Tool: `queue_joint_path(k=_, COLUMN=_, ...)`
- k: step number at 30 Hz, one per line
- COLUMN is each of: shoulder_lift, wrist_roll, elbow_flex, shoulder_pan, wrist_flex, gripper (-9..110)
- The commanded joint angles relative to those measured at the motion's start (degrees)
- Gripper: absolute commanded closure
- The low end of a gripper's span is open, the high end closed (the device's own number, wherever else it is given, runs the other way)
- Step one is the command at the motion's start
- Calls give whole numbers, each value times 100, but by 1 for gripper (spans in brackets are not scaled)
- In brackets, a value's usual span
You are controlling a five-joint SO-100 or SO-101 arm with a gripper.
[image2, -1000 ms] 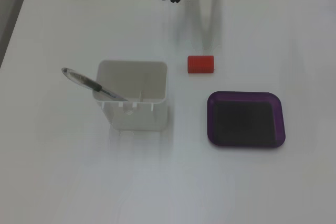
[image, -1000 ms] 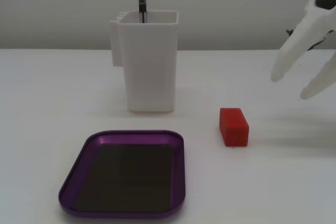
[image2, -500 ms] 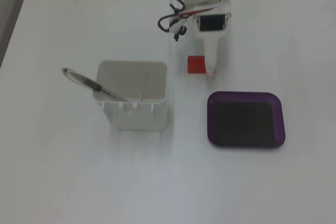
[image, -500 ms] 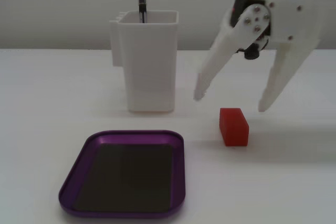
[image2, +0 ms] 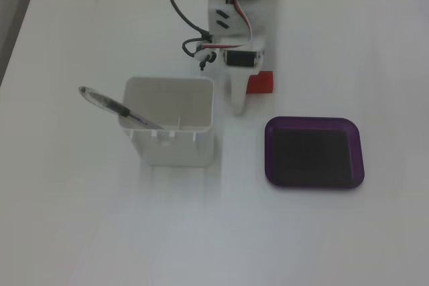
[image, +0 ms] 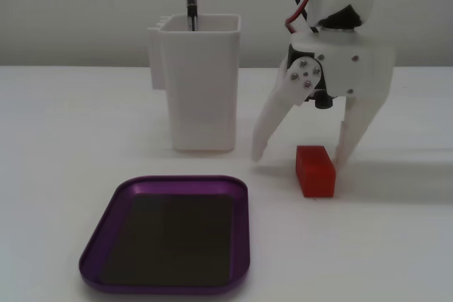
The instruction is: Pick up the red cube and place it in the box.
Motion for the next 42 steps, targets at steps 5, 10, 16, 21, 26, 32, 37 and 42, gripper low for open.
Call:
queue_joint_path(k=5, shoulder_lift=-123, wrist_roll=-141, elbow_flex=-149, shoulder_pan=35, wrist_flex=0, gripper=71)
queue_joint_path(k=10, shoulder_lift=-88, wrist_roll=-97, elbow_flex=-149, shoulder_pan=0, wrist_flex=9, gripper=71)
queue_joint_path(k=16, shoulder_lift=-88, wrist_roll=-105, elbow_flex=-35, shoulder_pan=-9, wrist_flex=53, gripper=71)
queue_joint_path(k=21, shoulder_lift=-88, wrist_roll=-105, elbow_flex=35, shoulder_pan=-290, wrist_flex=26, gripper=71)
queue_joint_path(k=26, shoulder_lift=-149, wrist_roll=-97, elbow_flex=35, shoulder_pan=-404, wrist_flex=0, gripper=71)
queue_joint_path(k=32, shoulder_lift=-149, wrist_roll=-97, elbow_flex=35, shoulder_pan=-404, wrist_flex=0, gripper=81)
queue_joint_path(k=37, shoulder_lift=-114, wrist_roll=-97, elbow_flex=35, shoulder_pan=-483, wrist_flex=35, gripper=96)
queue_joint_path(k=42, shoulder_lift=-88, wrist_roll=-88, elbow_flex=35, shoulder_pan=-738, wrist_flex=53, gripper=102)
